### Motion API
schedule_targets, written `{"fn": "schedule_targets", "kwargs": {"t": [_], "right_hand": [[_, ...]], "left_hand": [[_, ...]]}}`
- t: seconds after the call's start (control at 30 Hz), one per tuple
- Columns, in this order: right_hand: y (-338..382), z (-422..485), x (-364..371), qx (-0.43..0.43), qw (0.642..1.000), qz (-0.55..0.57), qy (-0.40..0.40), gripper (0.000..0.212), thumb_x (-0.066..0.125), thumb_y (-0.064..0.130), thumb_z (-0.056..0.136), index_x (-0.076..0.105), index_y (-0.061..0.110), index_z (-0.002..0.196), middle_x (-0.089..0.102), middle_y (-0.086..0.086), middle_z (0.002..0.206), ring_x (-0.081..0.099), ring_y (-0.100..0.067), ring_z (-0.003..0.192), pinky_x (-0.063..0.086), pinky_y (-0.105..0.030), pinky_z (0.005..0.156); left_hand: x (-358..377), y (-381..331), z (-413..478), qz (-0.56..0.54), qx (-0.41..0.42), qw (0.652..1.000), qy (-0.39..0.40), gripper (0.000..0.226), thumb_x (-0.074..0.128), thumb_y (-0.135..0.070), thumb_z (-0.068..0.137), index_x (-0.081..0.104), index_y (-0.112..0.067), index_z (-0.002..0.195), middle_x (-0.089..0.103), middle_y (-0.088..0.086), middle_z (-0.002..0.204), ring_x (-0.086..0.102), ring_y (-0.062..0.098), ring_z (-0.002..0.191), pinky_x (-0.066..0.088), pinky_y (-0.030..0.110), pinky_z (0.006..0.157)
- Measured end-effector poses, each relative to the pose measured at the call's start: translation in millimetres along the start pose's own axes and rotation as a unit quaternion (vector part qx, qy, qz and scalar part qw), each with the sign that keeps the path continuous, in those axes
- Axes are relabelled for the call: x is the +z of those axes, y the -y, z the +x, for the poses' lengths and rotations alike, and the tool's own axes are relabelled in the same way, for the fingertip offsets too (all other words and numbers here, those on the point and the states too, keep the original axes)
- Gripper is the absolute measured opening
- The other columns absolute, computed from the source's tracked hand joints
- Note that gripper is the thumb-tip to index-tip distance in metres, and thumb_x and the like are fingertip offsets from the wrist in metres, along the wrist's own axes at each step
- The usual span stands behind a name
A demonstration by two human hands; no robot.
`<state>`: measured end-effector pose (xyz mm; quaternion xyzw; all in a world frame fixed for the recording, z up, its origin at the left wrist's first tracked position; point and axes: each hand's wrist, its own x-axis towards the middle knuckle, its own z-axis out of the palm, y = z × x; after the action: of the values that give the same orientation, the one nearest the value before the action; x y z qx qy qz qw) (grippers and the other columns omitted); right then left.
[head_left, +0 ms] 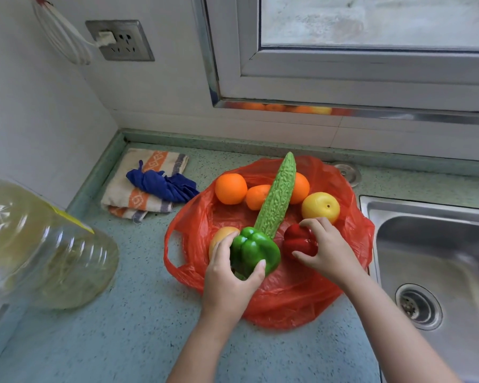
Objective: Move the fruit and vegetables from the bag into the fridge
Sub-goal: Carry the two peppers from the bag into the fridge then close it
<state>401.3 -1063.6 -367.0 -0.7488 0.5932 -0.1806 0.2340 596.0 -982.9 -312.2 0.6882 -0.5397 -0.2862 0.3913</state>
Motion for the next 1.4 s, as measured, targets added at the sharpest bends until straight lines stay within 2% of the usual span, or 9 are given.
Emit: {"fn": "schedule_targets", "kwargs": {"t": [0.27, 0.63, 0.77, 0.87, 1.03, 1.1, 1.2, 1.27, 1.4], "right_hand": [[-7.6, -14.3, -6.7, 0.06, 0.998, -0.004, 0.001, 0.072, 0.076, 0.038, 0.064, 0.044, 0.024, 0.128, 0.043, -0.003, 0.111, 0.053, -0.026, 0.099, 0.048, -0.038, 0.081], [0.8, -30.2, -8.7, 0.081, 0.997, 0.002, 0.004, 0.068, 0.075, 0.032, 0.066, 0.043, 0.023, 0.125, 0.046, -0.003, 0.115, 0.051, -0.027, 0.102, 0.045, -0.035, 0.081], [7.9, -39.8, -16.7, 0.083, 0.994, 0.064, -0.044, 0.067, 0.078, 0.026, 0.064, 0.046, 0.02, 0.123, 0.046, -0.004, 0.113, 0.05, -0.023, 0.103, 0.042, -0.033, 0.086], [19.7, -48.5, -31.5, 0.071, 0.989, 0.094, -0.086, 0.068, 0.08, 0.02, 0.063, 0.046, 0.018, 0.122, 0.045, -0.002, 0.112, 0.047, -0.017, 0.101, 0.035, -0.023, 0.085], [42.8, -71.3, -61.5, 0.063, 0.976, 0.131, -0.162, 0.068, 0.08, 0.017, 0.065, 0.045, 0.018, 0.123, 0.043, 0.001, 0.112, 0.046, -0.01, 0.1, 0.034, -0.018, 0.084], [49.3, -84.6, -71.5, 0.07, 0.967, 0.153, -0.193, 0.068, 0.08, 0.018, 0.065, 0.044, 0.022, 0.123, 0.044, 0.003, 0.114, 0.047, -0.003, 0.099, 0.035, -0.011, 0.082], [55.7, -108.9, -84.0, 0.08, 0.951, 0.176, -0.242, 0.067, 0.081, 0.018, 0.065, 0.044, 0.028, 0.119, 0.047, 0.001, 0.115, 0.046, 0.007, 0.102, 0.035, -0.003, 0.082], [60.9, -126.9, -91.2, 0.097, 0.938, 0.19, -0.275, 0.065, 0.079, 0.026, 0.062, 0.043, 0.032, 0.116, 0.048, 0.002, 0.113, 0.049, 0.006, 0.1, 0.038, -0.006, 0.081], [65.5, -161.6, -96.6, 0.138, 0.917, 0.195, -0.319, 0.064, 0.074, 0.036, 0.061, 0.042, 0.037, 0.116, 0.047, 0.013, 0.113, 0.051, -0.002, 0.099, 0.045, -0.024, 0.085]], "left_hand": [[-0.5, 0.0, -4.8, 0.005, 0.013, 1.0, 0.013, 0.061, 0.076, -0.02, 0.072, 0.048, -0.016, 0.126, 0.047, -0.016, 0.112, 0.046, 0.002, 0.105, 0.028, -0.007, 0.082], [-3.7, -1.3, -12.2, -0.014, 0.021, 1.0, 0.017, 0.065, 0.074, -0.032, 0.067, 0.05, -0.016, 0.125, 0.05, -0.013, 0.114, 0.049, 0.008, 0.109, 0.029, -0.005, 0.085], [-7.9, -1.9, -15.7, -0.028, 0.026, 0.999, 0.023, 0.062, 0.077, -0.027, 0.069, 0.05, -0.016, 0.125, 0.051, -0.015, 0.112, 0.05, 0.008, 0.107, 0.032, -0.003, 0.085], [-12.3, -3.6, -16.1, -0.038, 0.026, 0.998, 0.032, 0.06, 0.077, -0.024, 0.071, 0.05, -0.019, 0.125, 0.054, -0.008, 0.116, 0.052, 0.01, 0.108, 0.037, 0.001, 0.085], [-17.9, -16.8, -16.2, -0.091, 0.028, 0.994, 0.054, 0.063, 0.072, -0.041, 0.066, 0.05, -0.026, 0.122, 0.058, -0.006, 0.114, 0.056, 0.012, 0.106, 0.051, 0.035, 0.09], [-18.5, -25.9, -16.5, -0.11, 0.045, 0.99, 0.072, 0.059, 0.074, -0.038, 0.069, 0.05, -0.027, 0.122, 0.057, -0.006, 0.113, 0.056, 0.01, 0.106, 0.051, 0.033, 0.089], [-14.2, -39.6, -17.8, -0.121, 0.078, 0.985, 0.092, 0.056, 0.076, -0.024, 0.072, 0.05, -0.024, 0.121, 0.058, -0.003, 0.114, 0.054, 0.009, 0.104, 0.048, 0.019, 0.086], [-9.6, -48.1, -20.4, -0.142, 0.094, 0.979, 0.111, 0.056, 0.079, -0.026, 0.068, 0.051, -0.028, 0.117, 0.059, -0.004, 0.112, 0.056, 0.006, 0.099, 0.048, 0.014, 0.081], [7.0, -53.6, -28.9, -0.17, 0.101, 0.967, 0.162, 0.05, 0.073, -0.044, 0.059, 0.05, -0.043, 0.104, 0.06, -0.009, 0.108, 0.057, 0.003, 0.097, 0.049, 0.019, 0.078]]}}
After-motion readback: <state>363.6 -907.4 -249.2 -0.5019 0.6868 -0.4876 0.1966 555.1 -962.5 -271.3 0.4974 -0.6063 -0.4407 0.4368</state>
